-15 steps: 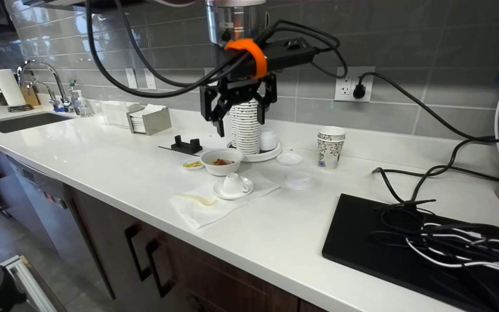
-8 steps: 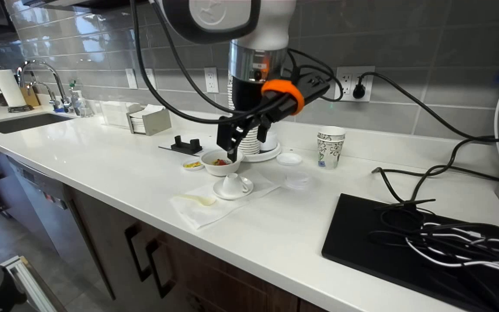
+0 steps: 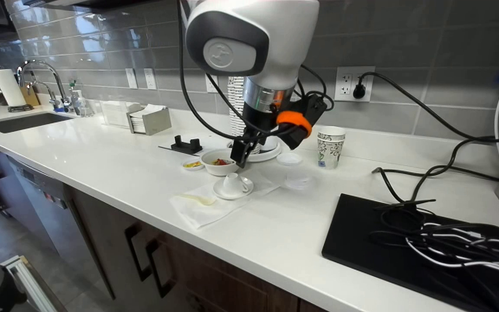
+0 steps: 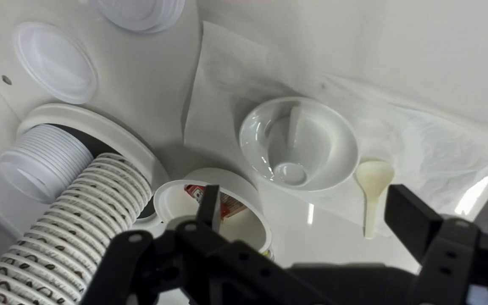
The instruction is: Remove the mug from the plate and then put it on the counter
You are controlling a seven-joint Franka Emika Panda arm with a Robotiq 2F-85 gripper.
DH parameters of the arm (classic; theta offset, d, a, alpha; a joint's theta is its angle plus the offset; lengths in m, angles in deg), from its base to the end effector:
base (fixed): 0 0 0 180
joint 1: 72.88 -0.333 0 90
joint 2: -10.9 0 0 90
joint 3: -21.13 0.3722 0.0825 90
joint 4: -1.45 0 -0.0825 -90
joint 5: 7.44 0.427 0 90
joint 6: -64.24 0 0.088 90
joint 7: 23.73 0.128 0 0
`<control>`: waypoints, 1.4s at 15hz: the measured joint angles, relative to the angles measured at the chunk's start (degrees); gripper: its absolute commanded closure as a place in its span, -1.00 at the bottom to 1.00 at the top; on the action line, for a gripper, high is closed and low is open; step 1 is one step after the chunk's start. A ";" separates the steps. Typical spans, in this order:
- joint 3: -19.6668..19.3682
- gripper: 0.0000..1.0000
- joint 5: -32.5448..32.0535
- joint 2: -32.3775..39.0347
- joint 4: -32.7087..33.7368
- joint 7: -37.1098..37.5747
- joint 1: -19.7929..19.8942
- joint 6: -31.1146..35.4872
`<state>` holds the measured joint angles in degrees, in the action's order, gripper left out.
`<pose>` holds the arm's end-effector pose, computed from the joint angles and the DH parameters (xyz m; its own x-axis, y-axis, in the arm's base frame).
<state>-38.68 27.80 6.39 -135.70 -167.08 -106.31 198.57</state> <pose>0.4728 -0.2150 0.3416 -0.0876 0.9213 0.3789 0.9548 -0.0309 0.2957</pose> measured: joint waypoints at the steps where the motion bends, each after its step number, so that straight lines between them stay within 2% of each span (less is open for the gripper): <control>1: -0.81 -1.00 4.31 1.95 0.63 -2.51 -0.81 -0.54; 4: -1.61 -1.00 16.18 8.35 2.70 -8.65 -0.74 -6.77; 6: -1.01 -1.00 21.98 13.63 4.42 -11.37 0.98 -13.63; 8: -0.20 -1.00 24.30 18.08 6.09 -11.93 2.59 -17.45; 12: 0.02 -1.00 25.00 20.40 7.30 -11.93 2.74 -18.21; 13: 2.28 -1.00 24.08 20.00 7.34 -11.15 4.65 -16.63; 16: 15.38 -1.00 21.05 19.48 7.83 -9.33 16.69 -12.24; 19: 27.06 -1.00 19.72 20.50 9.69 -9.53 28.86 -11.44; 21: 33.44 -1.00 19.24 21.41 11.05 -10.13 35.41 -12.01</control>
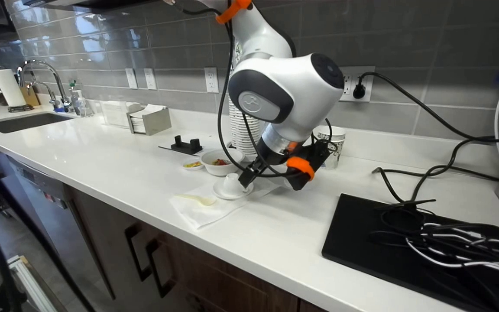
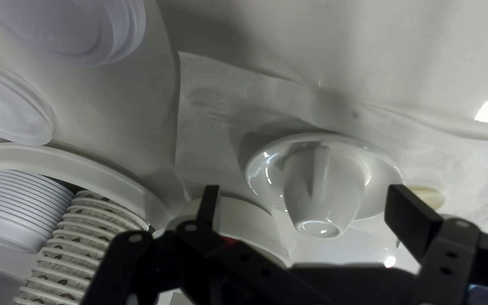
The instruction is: Remove the mug from the plate and then put it on the counter
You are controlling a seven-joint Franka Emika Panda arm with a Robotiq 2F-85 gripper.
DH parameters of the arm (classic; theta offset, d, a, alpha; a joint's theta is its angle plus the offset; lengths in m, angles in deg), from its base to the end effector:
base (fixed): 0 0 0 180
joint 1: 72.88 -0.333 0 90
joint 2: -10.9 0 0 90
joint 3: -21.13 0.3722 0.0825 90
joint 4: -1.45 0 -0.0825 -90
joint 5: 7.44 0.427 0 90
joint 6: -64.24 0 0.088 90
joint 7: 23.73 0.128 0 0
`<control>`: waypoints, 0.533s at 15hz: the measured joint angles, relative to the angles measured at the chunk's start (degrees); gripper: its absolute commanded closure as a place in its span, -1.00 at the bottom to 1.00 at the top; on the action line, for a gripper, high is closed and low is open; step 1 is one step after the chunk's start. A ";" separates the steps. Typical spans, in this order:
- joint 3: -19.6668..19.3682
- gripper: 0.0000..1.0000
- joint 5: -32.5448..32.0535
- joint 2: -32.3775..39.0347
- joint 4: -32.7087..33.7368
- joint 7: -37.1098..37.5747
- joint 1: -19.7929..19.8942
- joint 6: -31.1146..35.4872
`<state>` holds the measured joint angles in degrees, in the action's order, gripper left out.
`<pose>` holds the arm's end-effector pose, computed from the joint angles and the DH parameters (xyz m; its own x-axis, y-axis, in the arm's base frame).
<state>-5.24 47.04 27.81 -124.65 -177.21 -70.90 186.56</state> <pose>0.5244 -0.2271 0.2491 -0.0264 0.8317 0.5546 0.9736 -0.1043 0.2029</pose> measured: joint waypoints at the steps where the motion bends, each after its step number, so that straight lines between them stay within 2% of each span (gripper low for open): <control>1: 2.69 -1.00 -0.63 0.51 0.71 -0.06 2.73 -1.00; 3: 6.64 -1.00 -1.55 1.64 1.98 -0.06 6.57 -2.63; 6: 10.36 -1.00 -2.09 3.75 3.61 -0.06 9.81 -3.92; 8: 11.98 -0.79 -2.10 5.22 4.66 -0.06 11.07 -3.92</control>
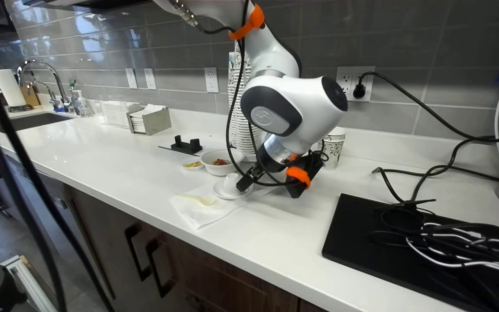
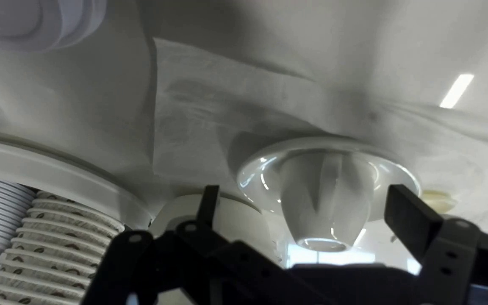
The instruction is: Remove the mug from the plate and then put it on the counter
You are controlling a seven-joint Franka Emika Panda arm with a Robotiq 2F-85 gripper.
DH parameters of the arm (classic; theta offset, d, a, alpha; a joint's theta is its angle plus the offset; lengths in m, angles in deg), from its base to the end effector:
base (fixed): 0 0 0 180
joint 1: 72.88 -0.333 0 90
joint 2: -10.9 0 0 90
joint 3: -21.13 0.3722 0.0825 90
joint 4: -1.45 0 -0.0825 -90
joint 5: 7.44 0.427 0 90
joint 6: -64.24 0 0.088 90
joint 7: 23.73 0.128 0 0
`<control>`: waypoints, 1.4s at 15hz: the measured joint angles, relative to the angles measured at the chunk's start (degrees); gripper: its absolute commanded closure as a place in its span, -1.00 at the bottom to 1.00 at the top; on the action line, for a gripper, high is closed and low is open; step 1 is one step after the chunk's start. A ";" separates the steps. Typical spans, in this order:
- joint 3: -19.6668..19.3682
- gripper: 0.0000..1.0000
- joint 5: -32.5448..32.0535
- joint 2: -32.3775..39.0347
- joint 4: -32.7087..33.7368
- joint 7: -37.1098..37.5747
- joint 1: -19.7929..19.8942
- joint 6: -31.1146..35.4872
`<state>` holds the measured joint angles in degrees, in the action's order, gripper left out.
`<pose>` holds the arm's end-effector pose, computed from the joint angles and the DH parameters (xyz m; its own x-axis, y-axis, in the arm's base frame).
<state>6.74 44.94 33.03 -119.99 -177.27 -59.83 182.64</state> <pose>0.5443 -0.2198 0.2169 -0.0602 0.7788 0.6244 0.9865 -0.0491 0.1562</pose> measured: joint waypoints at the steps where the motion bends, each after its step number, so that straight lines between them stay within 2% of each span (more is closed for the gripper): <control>1: 0.68 -0.60 0.00 0.73 0.55 -0.03 0.56 -0.12; 2: 1.27 -0.57 0.00 1.40 1.09 -0.03 1.08 -0.35; 3: 1.76 -0.29 0.00 2.12 1.69 -0.06 1.51 -0.75; 7: 3.04 0.33 -0.22 4.45 3.70 -0.14 2.61 -2.31; 11: 3.18 0.49 -1.10 5.01 5.01 -0.14 2.88 -2.36; 14: 3.25 0.48 -1.76 5.01 5.40 -0.14 3.11 -2.53; 16: 3.35 0.65 -1.88 5.01 5.47 -0.14 3.26 -2.70; 18: 3.40 0.94 -2.07 5.00 5.51 -0.14 3.33 -3.09; 21: 3.42 1.00 -2.20 4.94 5.93 -0.14 3.38 -4.13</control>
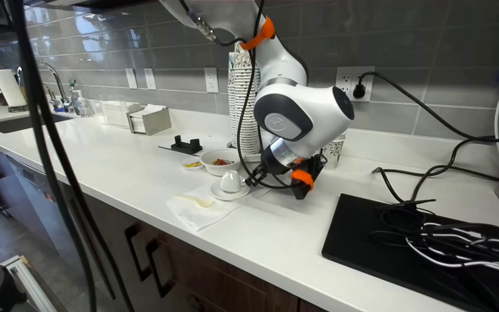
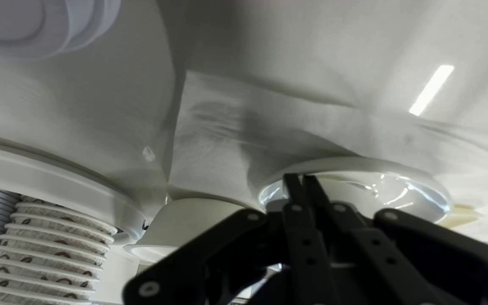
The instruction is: Remove the mug from the plate and then put it on the counter
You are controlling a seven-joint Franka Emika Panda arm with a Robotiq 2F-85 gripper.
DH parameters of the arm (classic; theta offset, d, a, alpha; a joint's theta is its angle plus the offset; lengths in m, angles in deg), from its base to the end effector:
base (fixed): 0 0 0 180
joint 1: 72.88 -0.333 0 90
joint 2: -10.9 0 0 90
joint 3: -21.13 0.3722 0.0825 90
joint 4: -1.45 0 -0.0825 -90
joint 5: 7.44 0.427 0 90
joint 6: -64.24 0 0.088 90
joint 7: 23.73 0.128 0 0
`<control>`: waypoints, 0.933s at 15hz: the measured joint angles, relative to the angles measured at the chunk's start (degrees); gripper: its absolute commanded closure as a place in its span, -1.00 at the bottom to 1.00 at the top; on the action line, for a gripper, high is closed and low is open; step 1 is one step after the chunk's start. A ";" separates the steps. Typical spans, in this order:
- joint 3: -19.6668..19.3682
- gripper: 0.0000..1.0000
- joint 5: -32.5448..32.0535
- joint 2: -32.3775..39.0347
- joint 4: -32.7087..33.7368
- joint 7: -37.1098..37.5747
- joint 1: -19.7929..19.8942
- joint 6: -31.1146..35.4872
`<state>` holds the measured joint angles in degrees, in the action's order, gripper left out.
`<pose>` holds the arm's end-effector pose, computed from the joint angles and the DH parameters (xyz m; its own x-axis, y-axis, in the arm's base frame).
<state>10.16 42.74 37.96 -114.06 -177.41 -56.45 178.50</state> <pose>0.5683 -0.2235 0.2008 -0.0991 0.7467 0.6577 0.9906 0.0110 0.1367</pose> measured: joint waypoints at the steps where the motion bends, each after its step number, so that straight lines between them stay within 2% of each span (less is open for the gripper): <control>1: 0.00 1.00 -0.16 0.01 0.04 0.00 0.01 -0.36; 10: 0.00 1.00 -0.71 0.01 0.04 0.00 0.83 -2.19; 11: 0.00 0.48 -0.71 -0.10 0.03 0.00 0.91 -2.19; 12: 0.00 0.46 -0.71 -0.29 0.03 0.08 0.94 -2.19; 14: 0.01 0.21 -0.75 -0.94 -0.01 1.04 0.80 -2.11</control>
<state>10.17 41.99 37.03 -114.07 -176.37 -55.65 176.39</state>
